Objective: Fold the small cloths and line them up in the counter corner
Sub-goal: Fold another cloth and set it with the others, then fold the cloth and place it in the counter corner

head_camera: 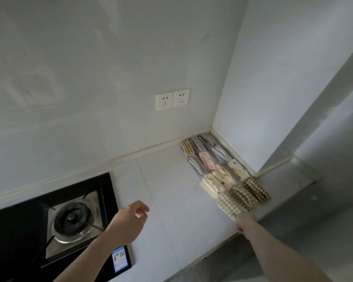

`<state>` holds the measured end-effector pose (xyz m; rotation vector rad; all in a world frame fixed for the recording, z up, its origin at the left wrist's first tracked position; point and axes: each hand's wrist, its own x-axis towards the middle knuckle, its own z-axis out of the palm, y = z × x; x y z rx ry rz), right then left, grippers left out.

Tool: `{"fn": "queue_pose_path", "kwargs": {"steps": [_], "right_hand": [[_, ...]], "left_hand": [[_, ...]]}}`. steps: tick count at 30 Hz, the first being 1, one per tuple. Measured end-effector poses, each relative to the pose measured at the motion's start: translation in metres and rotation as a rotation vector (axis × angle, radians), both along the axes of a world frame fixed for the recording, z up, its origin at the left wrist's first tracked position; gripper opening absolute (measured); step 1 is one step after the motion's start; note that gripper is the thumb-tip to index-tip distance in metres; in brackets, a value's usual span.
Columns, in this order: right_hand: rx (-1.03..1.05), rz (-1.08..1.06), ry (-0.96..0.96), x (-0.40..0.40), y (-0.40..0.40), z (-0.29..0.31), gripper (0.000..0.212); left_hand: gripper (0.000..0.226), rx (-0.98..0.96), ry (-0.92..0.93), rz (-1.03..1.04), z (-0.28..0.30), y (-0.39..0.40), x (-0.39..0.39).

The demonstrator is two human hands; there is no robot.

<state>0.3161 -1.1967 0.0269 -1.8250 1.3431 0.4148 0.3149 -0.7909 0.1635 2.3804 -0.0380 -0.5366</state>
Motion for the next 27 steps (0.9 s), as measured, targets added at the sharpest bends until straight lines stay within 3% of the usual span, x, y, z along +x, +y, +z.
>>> {"fn": "queue_pose_path", "kwargs": {"steps": [7,10,14,20,23,27], "right_hand": [[-0.077,0.117,0.064,0.025,-0.025,-0.02,0.028],[-0.076,0.076,0.049,0.032,-0.033,-0.031,0.016],[-0.193,-0.01,0.035,0.027,-0.022,-0.019,0.065],[-0.312,0.022,-0.103,0.011,0.0,-0.001,0.069],[-0.34,0.116,-0.259,0.006,0.031,0.006,0.072],[-0.239,0.376,-0.327,-0.004,0.101,0.019,0.072]], "left_hand": [[0.014,0.029,0.033,0.031,-0.008,-0.01,0.001],[0.015,0.022,0.03,0.048,-0.008,-0.011,0.002],[0.015,0.015,0.059,0.059,-0.007,-0.007,0.0],[0.017,0.034,0.064,0.081,-0.007,0.02,-0.019],[0.018,0.029,0.052,0.128,-0.004,0.044,-0.039],[0.02,-0.001,0.04,0.207,0.004,0.08,-0.079]]}}
